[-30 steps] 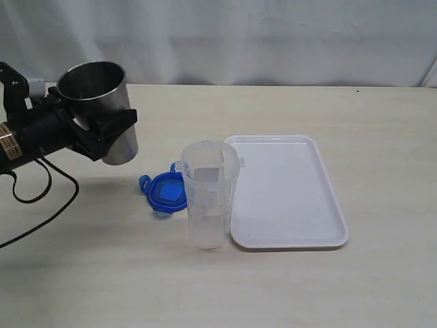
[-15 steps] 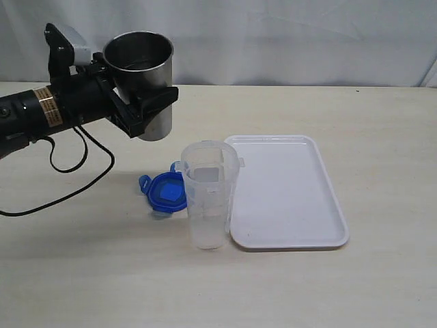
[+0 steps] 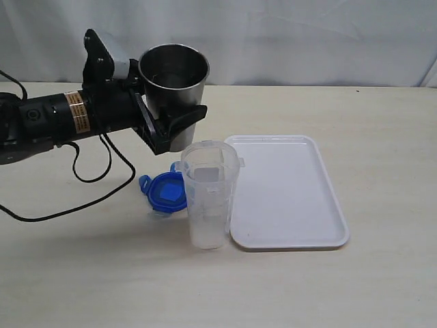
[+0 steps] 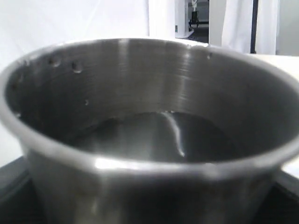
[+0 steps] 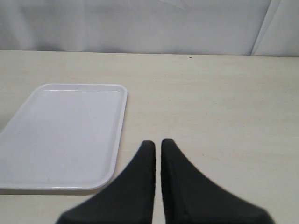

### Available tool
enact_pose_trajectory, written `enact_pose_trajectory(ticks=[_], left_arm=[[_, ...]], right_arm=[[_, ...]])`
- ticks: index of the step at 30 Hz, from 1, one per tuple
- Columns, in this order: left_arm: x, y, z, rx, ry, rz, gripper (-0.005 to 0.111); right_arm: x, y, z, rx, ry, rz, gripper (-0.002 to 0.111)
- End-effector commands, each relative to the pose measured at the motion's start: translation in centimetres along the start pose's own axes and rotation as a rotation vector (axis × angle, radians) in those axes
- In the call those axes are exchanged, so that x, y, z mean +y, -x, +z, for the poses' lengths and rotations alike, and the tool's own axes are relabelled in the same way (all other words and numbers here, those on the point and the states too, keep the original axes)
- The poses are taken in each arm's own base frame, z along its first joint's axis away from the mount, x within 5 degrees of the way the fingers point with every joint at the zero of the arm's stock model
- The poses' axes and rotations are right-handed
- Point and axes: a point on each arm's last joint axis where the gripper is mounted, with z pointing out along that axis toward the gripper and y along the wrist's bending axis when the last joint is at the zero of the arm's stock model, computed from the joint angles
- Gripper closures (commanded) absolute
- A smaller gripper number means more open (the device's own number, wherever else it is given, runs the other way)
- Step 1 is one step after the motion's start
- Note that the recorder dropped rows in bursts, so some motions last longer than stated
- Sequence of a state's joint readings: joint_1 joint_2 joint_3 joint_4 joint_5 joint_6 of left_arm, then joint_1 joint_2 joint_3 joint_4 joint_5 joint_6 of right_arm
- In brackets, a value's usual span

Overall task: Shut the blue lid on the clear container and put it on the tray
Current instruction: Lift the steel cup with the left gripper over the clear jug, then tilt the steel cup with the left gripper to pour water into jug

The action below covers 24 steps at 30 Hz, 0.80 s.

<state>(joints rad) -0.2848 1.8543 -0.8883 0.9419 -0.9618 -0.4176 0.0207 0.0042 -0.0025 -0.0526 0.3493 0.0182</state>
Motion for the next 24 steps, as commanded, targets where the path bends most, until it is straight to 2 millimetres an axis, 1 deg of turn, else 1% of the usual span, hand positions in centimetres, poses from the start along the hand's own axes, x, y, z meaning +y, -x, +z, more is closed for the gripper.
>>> enact_pose_trajectory(ticks=[1,2,5,8,15,19,24], left_arm=[[-0.63,1.62,0.28,-0.081,-0.039,0.112,0.107],[-0.72,1.63,0.32,-0.082,-0.041,0.147,0.107],[-0.73,1.62,0.32,-0.082,-0.042,0.167,0.107],[-0.96,1.51,0.31,-0.076,-0.063,0.287,0.107],[-0.96,1.51,0.31,-0.081,-0.058,0.440,0.107],[-0.96,1.51,0.31,-0.081,-0.057,0.458,0.107],[-0.96,1.51,0.31,-0.083,-0.054,0.529,0.107]], right_arm=[[-0.05,-0.02,0.00,-0.006,-0.008,-0.011,0.104],[-0.05,-0.02,0.00,-0.006,-0.008,-0.011,0.104],[-0.05,-0.02,0.00,-0.006,-0.008,-0.011,0.104],[-0.05,-0.02,0.00,-0.006,-0.008,-0.011,0.104],[-0.05,-0.02,0.00,-0.006,-0.008,-0.011,0.104],[-0.05,-0.02,0.00,-0.006,-0.008,-0.011,0.104],[-0.05,-0.02,0.00,-0.006,-0.008,-0.011,0.104]])
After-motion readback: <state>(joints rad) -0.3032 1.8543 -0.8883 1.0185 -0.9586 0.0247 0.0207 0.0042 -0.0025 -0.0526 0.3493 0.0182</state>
